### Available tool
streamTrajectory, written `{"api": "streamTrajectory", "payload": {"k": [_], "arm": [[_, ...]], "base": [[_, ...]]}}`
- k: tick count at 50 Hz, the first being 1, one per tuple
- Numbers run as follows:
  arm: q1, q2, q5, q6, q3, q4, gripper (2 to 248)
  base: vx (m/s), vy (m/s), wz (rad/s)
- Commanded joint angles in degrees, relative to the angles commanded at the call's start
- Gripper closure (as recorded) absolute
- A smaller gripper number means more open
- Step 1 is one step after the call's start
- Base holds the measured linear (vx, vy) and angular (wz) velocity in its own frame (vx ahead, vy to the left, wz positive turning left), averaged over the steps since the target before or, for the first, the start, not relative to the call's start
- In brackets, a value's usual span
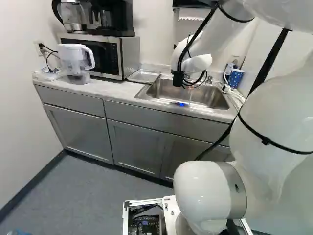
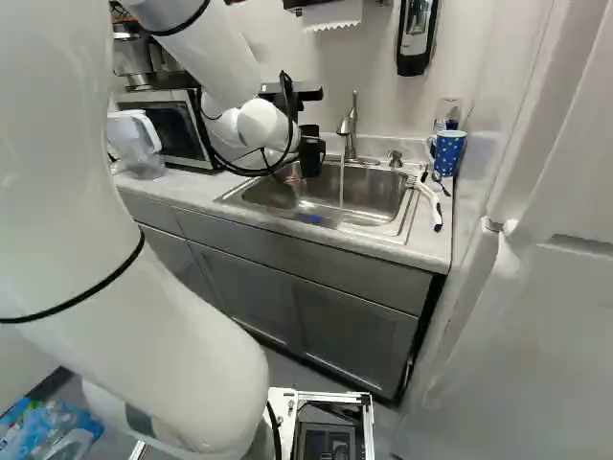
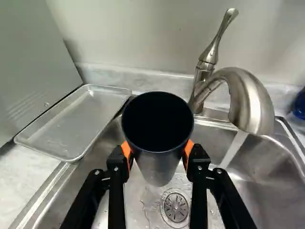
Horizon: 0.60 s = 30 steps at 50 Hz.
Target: Rinse the cup and place it in the tray
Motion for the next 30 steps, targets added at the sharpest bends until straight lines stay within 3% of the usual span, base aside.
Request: {"api": "streamTrajectory", "payload": {"k": [30], "arm": [[-1.5,-1.4,0.0,0.0,1.4,0.0,128]], "base": [[0.0,0.0,0.0]]}}
